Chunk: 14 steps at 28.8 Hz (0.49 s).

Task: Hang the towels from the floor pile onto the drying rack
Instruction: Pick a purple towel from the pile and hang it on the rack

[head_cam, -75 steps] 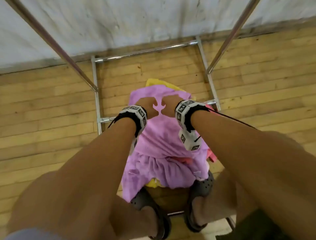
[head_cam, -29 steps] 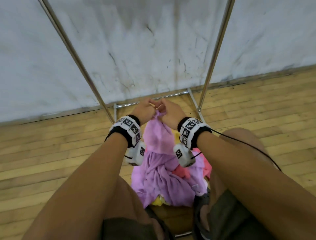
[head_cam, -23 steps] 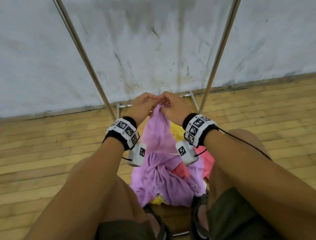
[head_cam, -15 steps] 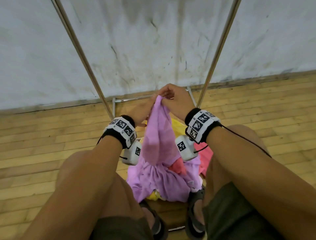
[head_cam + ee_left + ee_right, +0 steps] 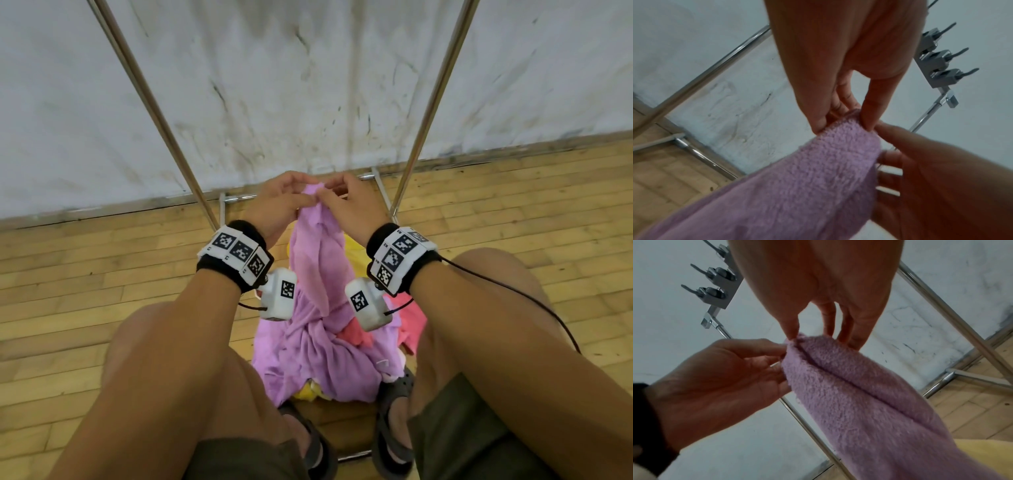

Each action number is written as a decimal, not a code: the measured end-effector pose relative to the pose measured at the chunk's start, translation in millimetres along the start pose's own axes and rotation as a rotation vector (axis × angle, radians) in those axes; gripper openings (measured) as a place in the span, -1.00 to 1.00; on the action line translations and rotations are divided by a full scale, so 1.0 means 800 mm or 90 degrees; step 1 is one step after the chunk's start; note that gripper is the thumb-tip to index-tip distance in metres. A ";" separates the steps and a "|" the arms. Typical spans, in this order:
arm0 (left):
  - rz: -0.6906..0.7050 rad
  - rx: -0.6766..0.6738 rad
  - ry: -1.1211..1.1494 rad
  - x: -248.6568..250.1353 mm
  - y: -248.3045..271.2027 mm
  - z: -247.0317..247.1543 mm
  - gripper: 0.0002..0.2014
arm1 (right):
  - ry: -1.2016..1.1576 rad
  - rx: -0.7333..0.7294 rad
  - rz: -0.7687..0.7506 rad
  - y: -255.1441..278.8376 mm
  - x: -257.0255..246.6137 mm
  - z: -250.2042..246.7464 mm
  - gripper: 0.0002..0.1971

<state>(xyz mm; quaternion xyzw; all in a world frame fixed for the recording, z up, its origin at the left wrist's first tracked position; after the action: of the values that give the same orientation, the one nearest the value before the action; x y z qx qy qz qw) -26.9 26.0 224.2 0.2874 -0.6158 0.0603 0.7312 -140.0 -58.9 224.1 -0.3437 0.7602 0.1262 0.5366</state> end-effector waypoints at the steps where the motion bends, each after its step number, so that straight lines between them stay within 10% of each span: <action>1: 0.011 -0.006 0.013 0.003 0.002 0.001 -0.67 | 0.013 0.006 0.012 0.000 0.002 -0.001 -0.74; 6: 0.025 -0.027 0.047 0.013 0.008 0.001 -0.61 | -0.032 -0.002 0.081 -0.002 0.013 0.004 -0.41; 14: 0.008 0.070 -0.001 -0.001 0.006 -0.012 -0.63 | -0.212 -0.016 0.109 -0.004 0.013 0.001 -0.85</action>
<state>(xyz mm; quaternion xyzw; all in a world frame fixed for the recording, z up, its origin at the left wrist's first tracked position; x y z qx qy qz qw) -21.1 34.8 224.7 0.3235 -0.6141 0.0980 0.7132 -138.9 -64.7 214.8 -0.2590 0.6854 0.2361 0.6383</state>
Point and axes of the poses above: each hand's wrist, its own y-axis away from the middle knuckle, its own z-axis out of the palm, x = y × z, the point moved 6 cm from there along -y, towards the middle knuckle, and after that the axes turned 10 degrees about -z, right-handed, at the moved point
